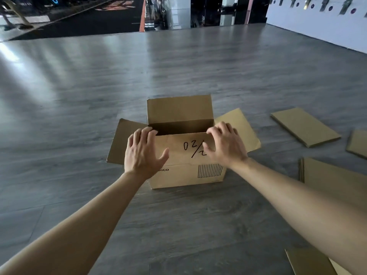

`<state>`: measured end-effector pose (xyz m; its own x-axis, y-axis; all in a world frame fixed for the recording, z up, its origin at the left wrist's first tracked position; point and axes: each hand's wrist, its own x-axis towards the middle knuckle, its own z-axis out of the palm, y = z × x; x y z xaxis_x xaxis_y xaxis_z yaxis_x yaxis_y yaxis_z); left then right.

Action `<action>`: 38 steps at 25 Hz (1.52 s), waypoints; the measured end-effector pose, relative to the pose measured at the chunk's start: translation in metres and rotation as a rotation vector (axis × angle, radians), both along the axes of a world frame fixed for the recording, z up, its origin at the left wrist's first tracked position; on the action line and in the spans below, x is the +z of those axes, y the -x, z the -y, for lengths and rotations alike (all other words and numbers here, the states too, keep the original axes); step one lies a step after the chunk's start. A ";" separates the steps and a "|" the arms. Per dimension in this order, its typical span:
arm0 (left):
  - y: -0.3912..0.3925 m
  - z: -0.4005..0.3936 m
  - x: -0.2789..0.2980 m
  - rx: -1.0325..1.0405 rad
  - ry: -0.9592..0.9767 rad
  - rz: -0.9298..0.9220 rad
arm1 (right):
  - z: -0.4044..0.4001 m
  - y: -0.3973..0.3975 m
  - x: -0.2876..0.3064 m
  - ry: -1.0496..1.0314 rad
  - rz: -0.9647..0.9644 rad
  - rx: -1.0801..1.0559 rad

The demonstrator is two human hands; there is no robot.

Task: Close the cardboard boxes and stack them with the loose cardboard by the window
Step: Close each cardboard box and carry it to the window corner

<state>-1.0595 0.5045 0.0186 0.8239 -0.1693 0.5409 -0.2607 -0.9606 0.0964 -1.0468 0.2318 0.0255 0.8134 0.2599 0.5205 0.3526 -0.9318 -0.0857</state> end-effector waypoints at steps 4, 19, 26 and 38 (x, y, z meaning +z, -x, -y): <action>-0.010 0.014 0.009 -0.018 0.005 -0.207 | -0.015 -0.016 0.017 0.109 -0.207 -0.088; 0.031 0.024 -0.033 -0.135 -0.165 -0.866 | -0.003 0.044 -0.034 0.383 -0.822 0.058; 0.042 0.029 -0.068 -0.076 -0.240 -0.673 | -0.008 0.047 -0.073 0.439 -0.702 0.004; 0.045 -0.052 -0.057 0.480 0.193 -0.593 | -0.003 0.041 -0.069 0.340 -0.717 0.026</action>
<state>-1.1046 0.5569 -0.0387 0.9436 0.3299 -0.0287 0.3253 -0.9073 0.2663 -1.0879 0.2353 -0.0434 0.9118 0.3336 -0.2395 0.3408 -0.9401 -0.0122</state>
